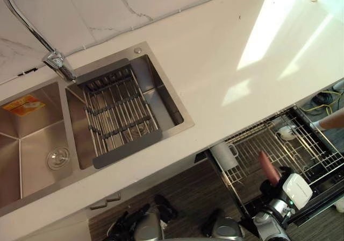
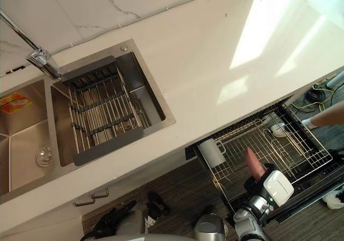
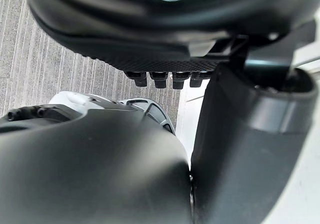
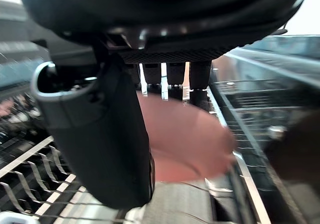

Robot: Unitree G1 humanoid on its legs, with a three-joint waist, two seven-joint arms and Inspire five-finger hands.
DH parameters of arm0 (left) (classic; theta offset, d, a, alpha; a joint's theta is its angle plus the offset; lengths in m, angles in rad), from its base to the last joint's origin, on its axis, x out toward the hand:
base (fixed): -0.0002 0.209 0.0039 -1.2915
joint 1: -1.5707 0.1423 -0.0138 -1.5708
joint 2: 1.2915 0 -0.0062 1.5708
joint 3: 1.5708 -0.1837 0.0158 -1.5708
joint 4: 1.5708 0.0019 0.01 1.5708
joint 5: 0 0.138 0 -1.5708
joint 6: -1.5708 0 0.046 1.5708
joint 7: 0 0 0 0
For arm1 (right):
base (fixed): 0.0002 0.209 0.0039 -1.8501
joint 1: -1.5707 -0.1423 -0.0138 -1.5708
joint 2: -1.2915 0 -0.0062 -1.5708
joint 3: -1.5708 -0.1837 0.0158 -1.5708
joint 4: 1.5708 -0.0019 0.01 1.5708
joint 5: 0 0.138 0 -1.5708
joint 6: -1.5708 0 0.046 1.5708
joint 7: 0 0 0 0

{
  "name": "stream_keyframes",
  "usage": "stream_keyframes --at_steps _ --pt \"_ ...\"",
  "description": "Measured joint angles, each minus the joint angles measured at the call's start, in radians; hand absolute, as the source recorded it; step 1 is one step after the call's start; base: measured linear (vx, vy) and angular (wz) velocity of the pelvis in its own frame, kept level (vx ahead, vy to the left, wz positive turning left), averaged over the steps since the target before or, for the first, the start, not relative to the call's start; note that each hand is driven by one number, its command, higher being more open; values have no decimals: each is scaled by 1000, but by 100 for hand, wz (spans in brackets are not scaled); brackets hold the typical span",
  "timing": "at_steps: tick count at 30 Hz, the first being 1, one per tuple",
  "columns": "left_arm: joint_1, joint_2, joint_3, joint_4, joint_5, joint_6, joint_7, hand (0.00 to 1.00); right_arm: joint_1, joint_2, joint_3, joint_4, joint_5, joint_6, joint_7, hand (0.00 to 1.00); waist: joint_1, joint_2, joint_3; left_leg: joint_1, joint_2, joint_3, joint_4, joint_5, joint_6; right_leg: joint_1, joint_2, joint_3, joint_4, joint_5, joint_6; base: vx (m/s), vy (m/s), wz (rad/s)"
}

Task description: Walk over to the sink, pick up the cup, carry it to the dishwasher, place the cup inside the dishwasher, then close the dishwasher door

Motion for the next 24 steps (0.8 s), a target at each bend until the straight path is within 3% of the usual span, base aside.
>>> stream_keyframes --at_steps 8,15,24 --pt "-28 1 5 17 0 8 -1 100 -9 4 0 15 9 17 13 100 -1 5 17 -11 7 -6 14 2 -1 -22 -18 1 57 -37 -4 0 0 0" --pt "-40 1 15 17 1 21 2 100 9 30 0 -53 259 -198 185 100 -2 4 32 -9 21 -6 30 2 -2 -22 -17 4 79 -53 -11 0 0 0" --pt "-40 5 19 16 1 20 13 100 125 127 -127 -562 421 -383 237 100 -8 -11 41 14 63 8 69 -4 -7 -9 2 32 90 -68 -22 -23 -21 -8"
